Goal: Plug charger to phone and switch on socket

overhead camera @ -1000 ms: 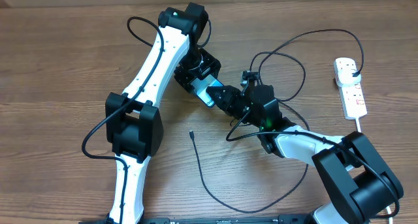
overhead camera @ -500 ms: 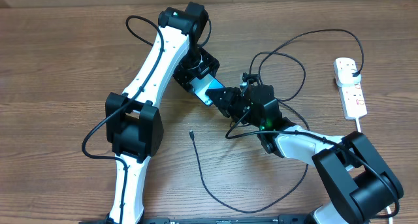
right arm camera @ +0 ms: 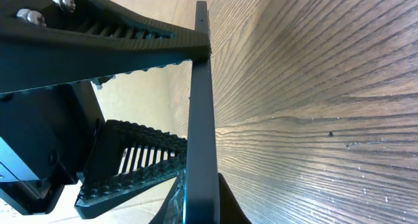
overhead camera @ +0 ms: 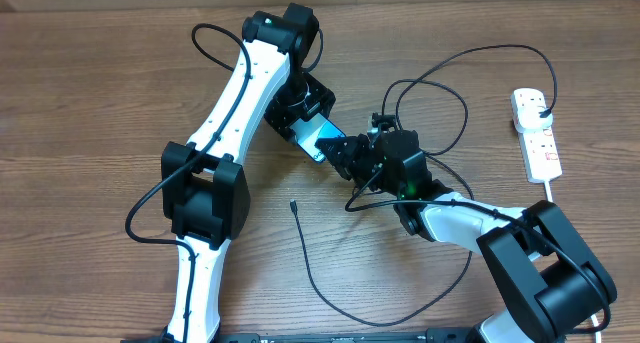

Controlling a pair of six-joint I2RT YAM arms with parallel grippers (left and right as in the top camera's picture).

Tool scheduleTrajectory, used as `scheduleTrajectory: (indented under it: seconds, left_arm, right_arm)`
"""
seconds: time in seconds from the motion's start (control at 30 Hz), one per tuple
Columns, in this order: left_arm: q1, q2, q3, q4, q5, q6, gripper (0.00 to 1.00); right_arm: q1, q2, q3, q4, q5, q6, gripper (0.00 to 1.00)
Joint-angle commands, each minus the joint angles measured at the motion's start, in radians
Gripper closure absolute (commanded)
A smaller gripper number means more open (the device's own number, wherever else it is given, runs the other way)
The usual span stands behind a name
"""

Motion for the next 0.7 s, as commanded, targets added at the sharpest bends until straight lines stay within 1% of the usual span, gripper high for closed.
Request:
scheduleTrajectory:
  seconds: [0.0,0.07,0.1,0.27,0.43,0.5,0.57,0.67]
  left_arm:
    - [-0.005,-0.045,0.024,-0.019,0.007,0.035,0.25]
    - [0.001,-0.046,0.025,-0.019,0.023,0.07,0.05]
    - [0.005,-0.046,0.025,-0.019,0.039,0.085,0.0]
    - [0.044,-0.058,0.025,-0.019,0.15,0.192,0.0]
    - [0.082,-0.116,0.025,-0.019,0.158,0.297,0.0]
    - [0.096,-0.158,0.025,-0.031,0.135,0.335,0.0]
    - [0.114,-0.216,0.024,-0.066,0.077,0.373,0.0]
    - [0.132,-0.301,0.023,-0.135,-0.082,0.385,0.0]
  right_arm:
    - [-0.004,-0.001,0.021,0.021,0.029,-0.013,0.96]
    - [-0.012,-0.001,0.021,0.019,0.04,-0.036,0.96]
    - [-0.017,-0.001,0.021,0.011,0.045,-0.037,0.96]
    - [-0.04,-0.001,0.021,-0.007,0.047,-0.058,0.96]
    - [-0.063,-0.001,0.021,-0.013,0.038,-0.058,0.96]
    - [-0.074,-0.002,0.021,-0.013,0.034,-0.057,0.96]
    - [-0.086,-0.004,0.021,-0.006,0.016,-0.057,0.96]
    - [-0.103,-0.008,0.021,0.023,-0.034,-0.057,0.96]
